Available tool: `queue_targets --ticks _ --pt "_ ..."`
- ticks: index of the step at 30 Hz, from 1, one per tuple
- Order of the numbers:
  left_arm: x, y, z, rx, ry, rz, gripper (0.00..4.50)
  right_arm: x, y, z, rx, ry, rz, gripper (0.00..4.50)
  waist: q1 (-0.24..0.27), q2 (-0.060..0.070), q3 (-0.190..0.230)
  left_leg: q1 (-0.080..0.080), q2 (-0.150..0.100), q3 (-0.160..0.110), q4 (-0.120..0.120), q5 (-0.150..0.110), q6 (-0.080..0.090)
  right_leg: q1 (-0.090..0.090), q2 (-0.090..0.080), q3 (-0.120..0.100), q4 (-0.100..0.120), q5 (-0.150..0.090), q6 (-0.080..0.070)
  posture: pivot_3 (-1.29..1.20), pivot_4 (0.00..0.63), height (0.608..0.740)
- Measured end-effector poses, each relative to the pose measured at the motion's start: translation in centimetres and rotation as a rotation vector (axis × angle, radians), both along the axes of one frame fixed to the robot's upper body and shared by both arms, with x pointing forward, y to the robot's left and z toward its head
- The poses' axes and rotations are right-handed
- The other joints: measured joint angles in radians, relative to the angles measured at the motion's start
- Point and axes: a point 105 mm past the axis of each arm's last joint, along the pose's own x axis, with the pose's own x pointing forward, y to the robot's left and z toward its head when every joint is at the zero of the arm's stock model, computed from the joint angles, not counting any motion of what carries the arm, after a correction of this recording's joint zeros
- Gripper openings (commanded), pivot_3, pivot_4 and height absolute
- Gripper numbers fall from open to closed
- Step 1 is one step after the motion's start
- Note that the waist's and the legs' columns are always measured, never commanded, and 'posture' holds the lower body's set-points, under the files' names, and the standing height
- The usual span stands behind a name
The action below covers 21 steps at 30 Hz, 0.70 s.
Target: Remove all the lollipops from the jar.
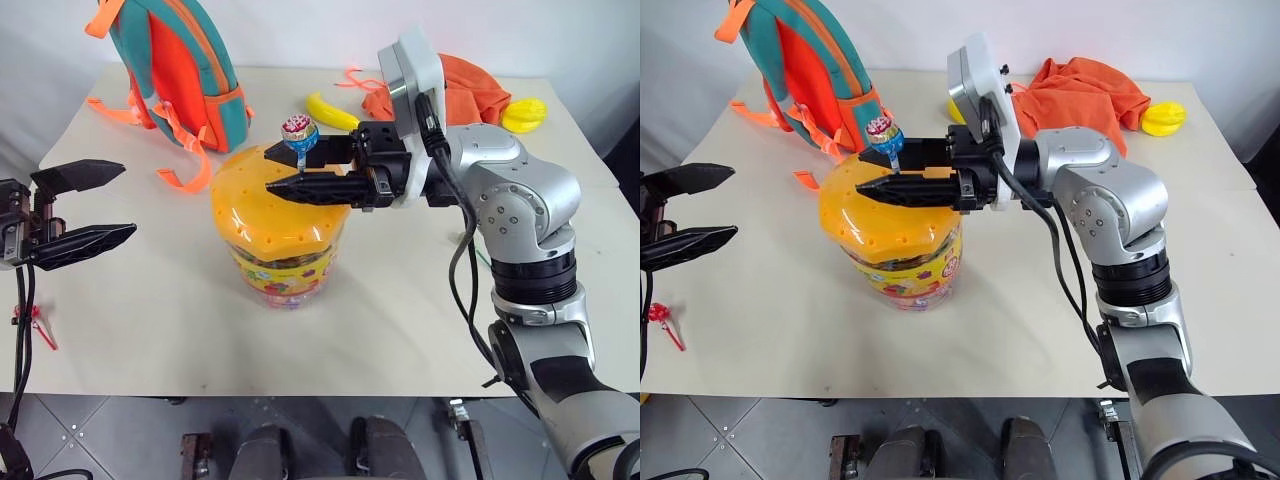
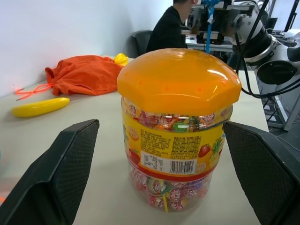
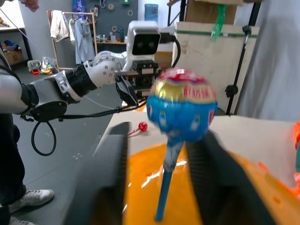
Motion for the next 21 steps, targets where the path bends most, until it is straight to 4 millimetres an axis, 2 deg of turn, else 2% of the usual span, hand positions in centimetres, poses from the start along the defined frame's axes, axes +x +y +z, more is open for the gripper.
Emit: queue_targets --ticks 2,7,10,12,14,16,18,21 --pt "0.0 -0.1 0.0 0.001 -0.002 -0.003 4.5 0.3 0.0 0.0 0.006 0.009 -0.008 0.06 -0.001 0.0 0.0 0.0 0.0 0.0 0.0 0.0 0.0 0.0 0.0 0.0 0.0 0.0 0.0 0.0 0.15 0.74" --pt "-0.1 -0.1 0.1 0.002 -0.005 -0.011 4.5 -0.1 0.1 1.8 0.043 -0.038 -0.007 0.01 -0.007 0.0 0.0 0.0 0.0 0.0 0.0 0.0 0.0 0.0 0.0 0.0 0.0 0.0 0.0 0.0 0.15 0.74" --pt "0.0 0.0 0.3 -0.005 -0.01 -0.012 4.5 0.5 -0.3 3.4 0.096 -0.062 -0.05 0.01 -0.009 0.0 0.0 0.0 0.0 0.0 0.0 0.0 0.0 0.0 0.0 0.0 0.0 0.0 0.0 0.0 0.15 0.74" --pt "0.0 -0.1 0.7 -0.011 -0.028 -0.018 4.5 1.3 -1.0 5.2 0.142 -0.096 -0.11 0.01 -0.012 0.0 0.0 0.0 0.0 -0.001 -0.001 0.0 0.0 0.0 0.0 0.0 0.0 0.0 0.0 0.0 0.15 0.74" --pt "-0.1 -0.2 1.0 -0.017 -0.041 -0.029 4.5 2.0 -2.2 6.9 0.179 -0.139 -0.191 0.01 -0.015 0.0 0.0 0.0 0.0 -0.002 -0.001 0.0 0.0 0.0 0.0 0.0 0.001 0.0 0.0 0.0 0.15 0.74" --pt "0.0 -0.4 1.2 -0.042 -0.055 -0.048 4.5 3.7 -3.9 7.6 0.166 -0.159 -0.323 0.01 -0.016 0.0 0.0 0.0 -0.001 -0.002 -0.001 0.0 0.0 0.0 0.0 0.0 0.001 0.0 0.0 0.0 0.15 0.74" --pt "0.0 -0.5 1.2 -0.059 -0.057 -0.06 4.5 6.1 -6.1 7.1 0.107 -0.134 -0.489 0.01 -0.017 -0.001 0.0 0.0 -0.001 -0.003 -0.001 0.0 0.0 0.0 0.0 0.0 0.001 0.0 0.0 0.0 0.15 0.74" --pt "-0.1 -0.6 1.1 -0.065 -0.058 -0.071 4.5 9.6 -9.9 5.2 -0.005 -0.07 -0.746 0.01 -0.019 -0.001 0.0 0.0 0.0 -0.002 -0.002 0.0 0.0 0.0 0.0 0.001 0.001 0.0 0.0 0.0 0.15 0.74"
